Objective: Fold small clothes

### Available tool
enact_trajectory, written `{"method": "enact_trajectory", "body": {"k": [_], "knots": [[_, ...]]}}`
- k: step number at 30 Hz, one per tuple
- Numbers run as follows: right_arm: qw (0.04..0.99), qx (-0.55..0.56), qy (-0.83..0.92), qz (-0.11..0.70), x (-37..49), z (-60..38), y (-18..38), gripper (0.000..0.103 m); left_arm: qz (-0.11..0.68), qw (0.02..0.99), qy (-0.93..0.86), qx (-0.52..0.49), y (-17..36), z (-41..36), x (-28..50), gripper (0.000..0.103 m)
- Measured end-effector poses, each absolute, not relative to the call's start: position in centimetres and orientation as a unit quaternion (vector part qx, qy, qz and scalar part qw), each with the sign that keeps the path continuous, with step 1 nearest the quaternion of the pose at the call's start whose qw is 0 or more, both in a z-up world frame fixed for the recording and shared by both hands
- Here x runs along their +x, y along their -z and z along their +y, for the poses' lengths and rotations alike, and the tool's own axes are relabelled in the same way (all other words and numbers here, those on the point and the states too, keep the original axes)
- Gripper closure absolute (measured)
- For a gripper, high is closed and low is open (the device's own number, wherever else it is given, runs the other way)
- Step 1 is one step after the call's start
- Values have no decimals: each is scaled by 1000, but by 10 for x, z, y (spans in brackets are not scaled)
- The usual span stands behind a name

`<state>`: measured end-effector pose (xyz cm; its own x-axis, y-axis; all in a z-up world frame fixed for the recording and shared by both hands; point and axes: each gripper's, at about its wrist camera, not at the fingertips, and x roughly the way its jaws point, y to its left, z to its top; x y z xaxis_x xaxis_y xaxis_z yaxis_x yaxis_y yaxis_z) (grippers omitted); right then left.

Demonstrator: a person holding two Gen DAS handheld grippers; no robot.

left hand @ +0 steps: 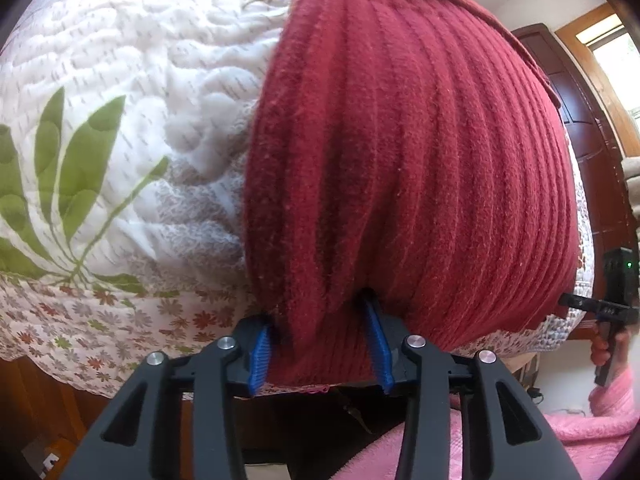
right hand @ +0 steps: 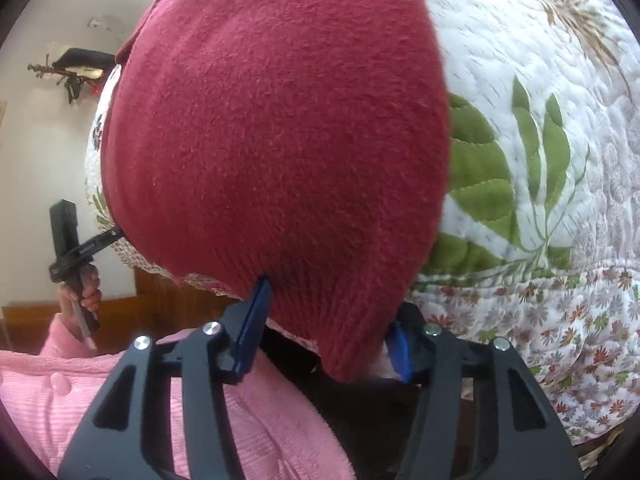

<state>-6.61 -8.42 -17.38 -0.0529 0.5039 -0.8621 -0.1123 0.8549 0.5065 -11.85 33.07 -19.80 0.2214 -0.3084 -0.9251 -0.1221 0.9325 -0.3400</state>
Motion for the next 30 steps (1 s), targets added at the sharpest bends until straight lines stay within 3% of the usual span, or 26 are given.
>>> {"method": "enact_trajectory", "body": {"k": [2,3,4,10,20,30], "knots": [[672,153,-239,684,-68,-82,170,72,621,762,62,-175,196,329,-118,71],[671,167,-248,679,-68,-82,167,87,619,762,69,-176,197,330,-118,85],[671,179,-257,672,-68,-84,162,90,617,762,76,-179,195,330,-118,91],[688,206,-325,616,-71,-79,122,91,605,766,91,-199,175,332,-118,94],[719,256,-347,545,-35,-87,74,91,511,806,144,-263,93,353,-90,94],[723,268,-320,551,51,-105,65,91,494,807,129,-298,98,357,-6,93]]}}
